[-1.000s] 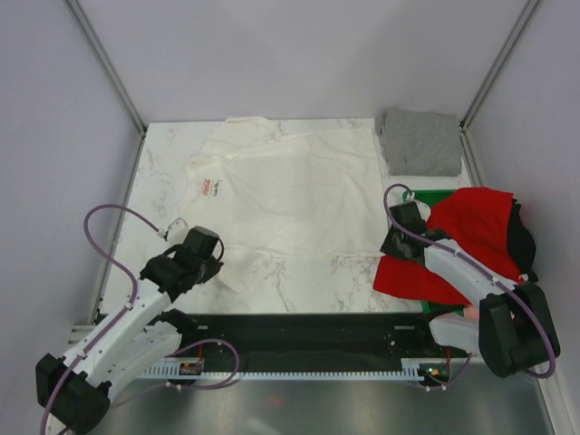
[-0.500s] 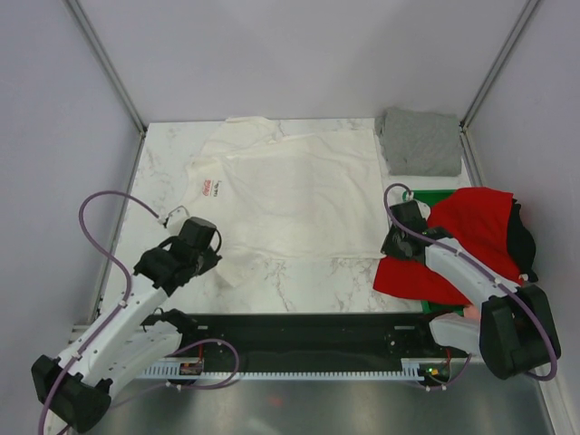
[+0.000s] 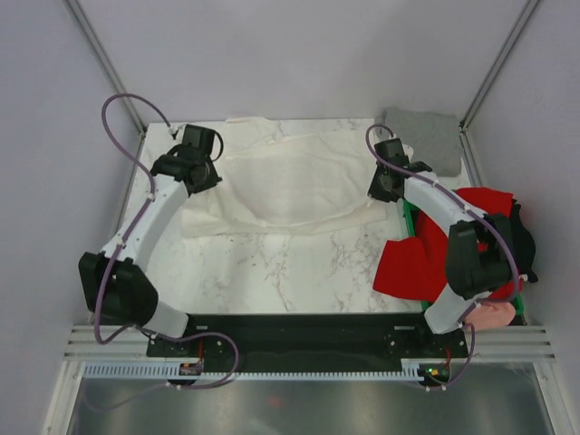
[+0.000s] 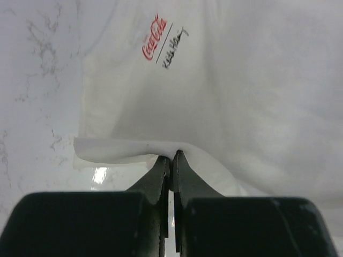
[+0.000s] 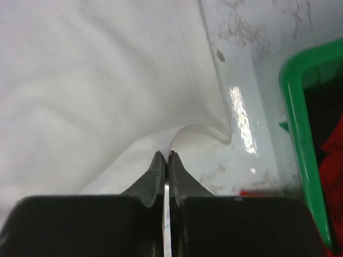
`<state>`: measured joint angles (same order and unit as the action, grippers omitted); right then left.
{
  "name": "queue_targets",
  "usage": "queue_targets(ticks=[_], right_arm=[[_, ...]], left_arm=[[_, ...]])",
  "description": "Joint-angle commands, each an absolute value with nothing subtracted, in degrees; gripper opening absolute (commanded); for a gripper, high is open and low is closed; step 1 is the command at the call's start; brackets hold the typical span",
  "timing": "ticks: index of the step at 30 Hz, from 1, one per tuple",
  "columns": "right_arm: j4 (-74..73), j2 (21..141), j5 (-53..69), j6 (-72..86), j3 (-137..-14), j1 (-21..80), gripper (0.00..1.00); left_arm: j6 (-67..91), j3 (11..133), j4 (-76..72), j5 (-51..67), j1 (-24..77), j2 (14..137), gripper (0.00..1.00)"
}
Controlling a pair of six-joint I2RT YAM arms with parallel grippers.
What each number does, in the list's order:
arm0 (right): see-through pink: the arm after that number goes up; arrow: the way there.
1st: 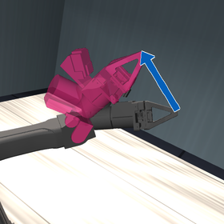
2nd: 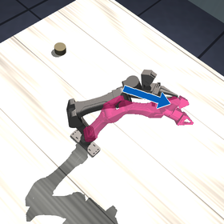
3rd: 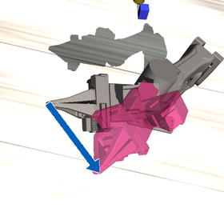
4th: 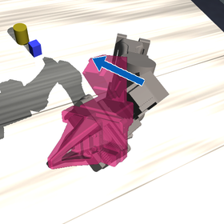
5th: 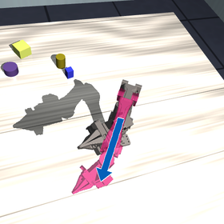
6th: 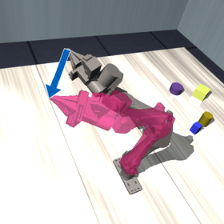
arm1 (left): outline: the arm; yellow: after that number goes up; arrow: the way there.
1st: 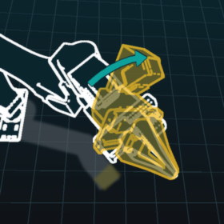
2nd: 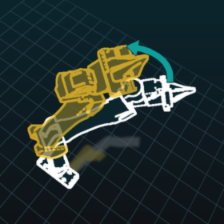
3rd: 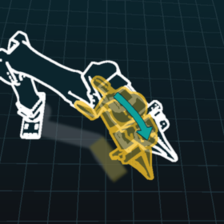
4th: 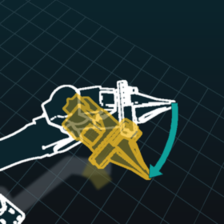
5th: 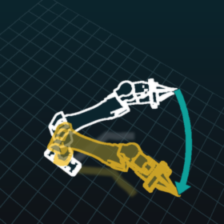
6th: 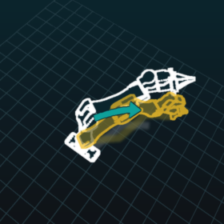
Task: Fold and stack the t-shirts
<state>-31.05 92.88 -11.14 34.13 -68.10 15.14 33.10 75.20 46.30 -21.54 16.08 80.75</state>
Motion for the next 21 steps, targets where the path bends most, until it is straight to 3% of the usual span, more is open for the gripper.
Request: queue_targets(ticks=[1,8,12,16,17,18,19,21], right_arm=[[-32.5,100.2,-12.2,31.4,-77.3,14.2,0.0],[-33.6,116.4,-12.1,31.2,-92.3,12.1,0.0],[-36.6,126.7,-13.4,31.6,-103.3,10.6,0.0],[-40.3,132.8,-11.6,32.9,-110.9,8.1,0.02],[-40.6,133.1,-10.2,33.0,-111.1,7.5,0.36],[-40.7,132.6,-10.3,33.0,-110.2,6.7,0.62],[-40.7,131.8,-11.0,33.1,-109.1,6.3,0.98],[-39.7,128.2,-11.5,33.0,-104.2,5.7,0.98]], left_arm=[[23.0,85.9,43.1,-19.2,13.1,89.9,0.02],[18.7,104.2,44.9,-17.8,9.2,111.7,0.05],[18.6,118.6,49.6,-15.6,6.3,124.2,0.29],[21.9,133.2,59.8,-9.9,2.9,132.8,0.43],[22.0,132.5,59.5,-9.8,2.6,131.2,0.49],[22.0,131.5,59.2,-10.7,2.5,129.7,0.58],[22.1,130.3,58.2,-11.9,2.4,128.1,0.61],[23.2,125.2,57.6,-12.4,1.9,122.2,0.63]])
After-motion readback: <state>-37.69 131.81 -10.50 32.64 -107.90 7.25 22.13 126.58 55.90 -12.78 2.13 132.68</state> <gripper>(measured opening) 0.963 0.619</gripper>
